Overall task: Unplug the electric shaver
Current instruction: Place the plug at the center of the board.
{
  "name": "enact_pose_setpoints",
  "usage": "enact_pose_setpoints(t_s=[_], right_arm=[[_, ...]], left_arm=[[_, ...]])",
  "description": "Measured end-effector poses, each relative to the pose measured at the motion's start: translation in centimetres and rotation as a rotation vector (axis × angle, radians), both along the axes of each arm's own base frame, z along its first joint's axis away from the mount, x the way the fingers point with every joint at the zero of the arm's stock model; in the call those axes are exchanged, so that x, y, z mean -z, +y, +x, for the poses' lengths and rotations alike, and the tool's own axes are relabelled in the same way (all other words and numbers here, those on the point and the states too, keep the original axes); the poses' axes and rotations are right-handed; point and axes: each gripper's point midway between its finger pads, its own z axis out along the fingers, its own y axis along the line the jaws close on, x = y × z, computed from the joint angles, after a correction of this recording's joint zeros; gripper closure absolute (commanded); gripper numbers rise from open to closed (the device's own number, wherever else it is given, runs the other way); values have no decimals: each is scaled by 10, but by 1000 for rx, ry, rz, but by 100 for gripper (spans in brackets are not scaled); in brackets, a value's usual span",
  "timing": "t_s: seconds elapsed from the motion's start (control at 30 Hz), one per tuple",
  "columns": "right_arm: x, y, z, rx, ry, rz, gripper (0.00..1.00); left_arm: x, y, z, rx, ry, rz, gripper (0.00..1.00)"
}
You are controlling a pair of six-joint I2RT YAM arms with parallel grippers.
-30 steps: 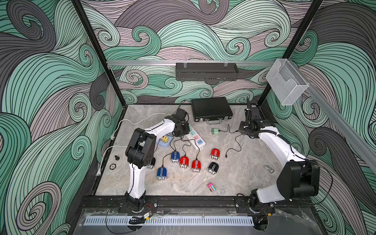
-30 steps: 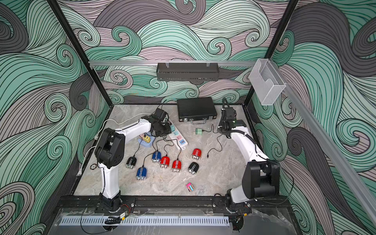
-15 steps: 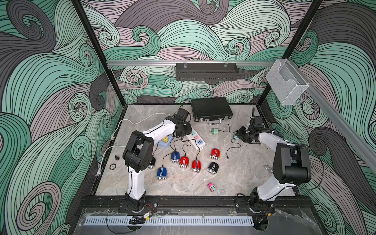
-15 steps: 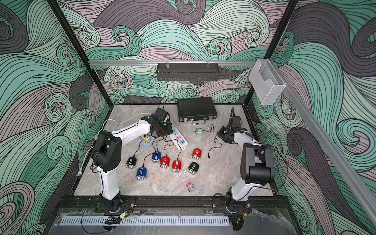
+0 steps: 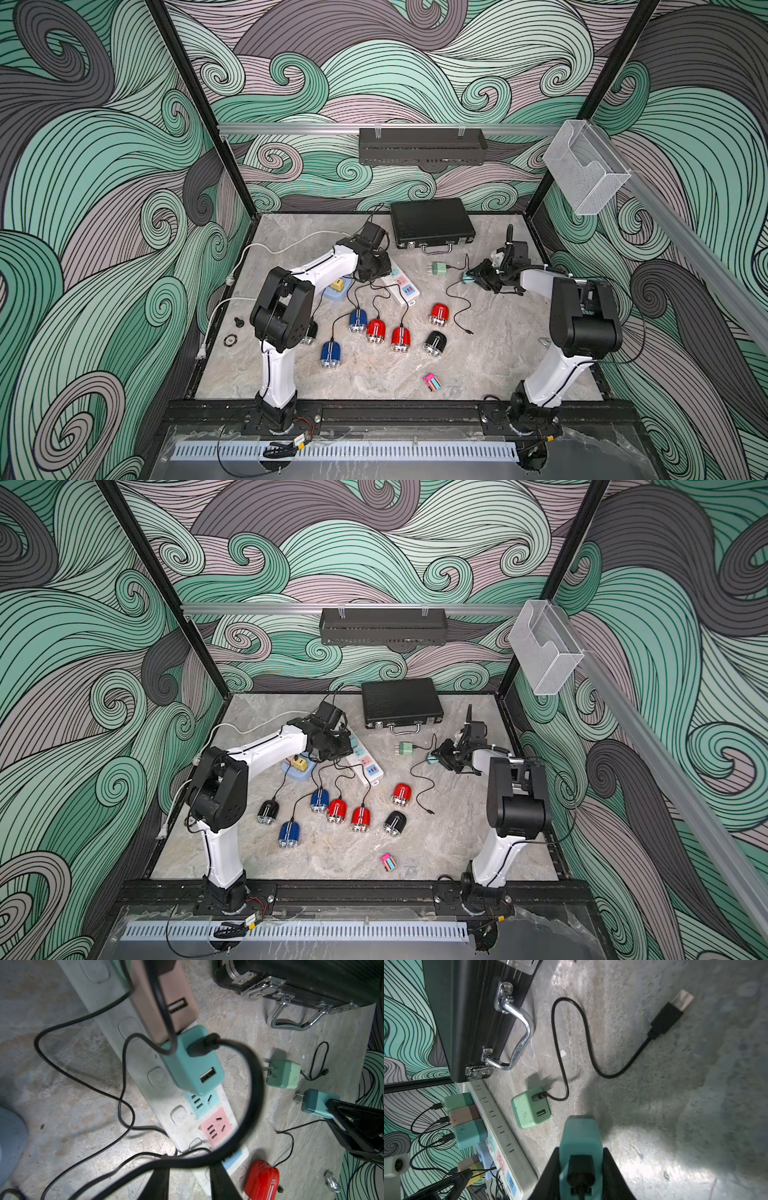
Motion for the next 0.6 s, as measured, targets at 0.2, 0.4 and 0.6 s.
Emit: enact_pose_setpoints(t_s=[0.2,0.4,0.6], right_arm=[[1,4,3,-8,-8,25,78],[1,4,2,-7,-6,25,75],[1,3,2,-3,-3,27,70]], left_arm=[[1,0,-1,1,2,2,67],[2,0,-1,0,4,3,67],[2,0,-1,1,3,3,67]])
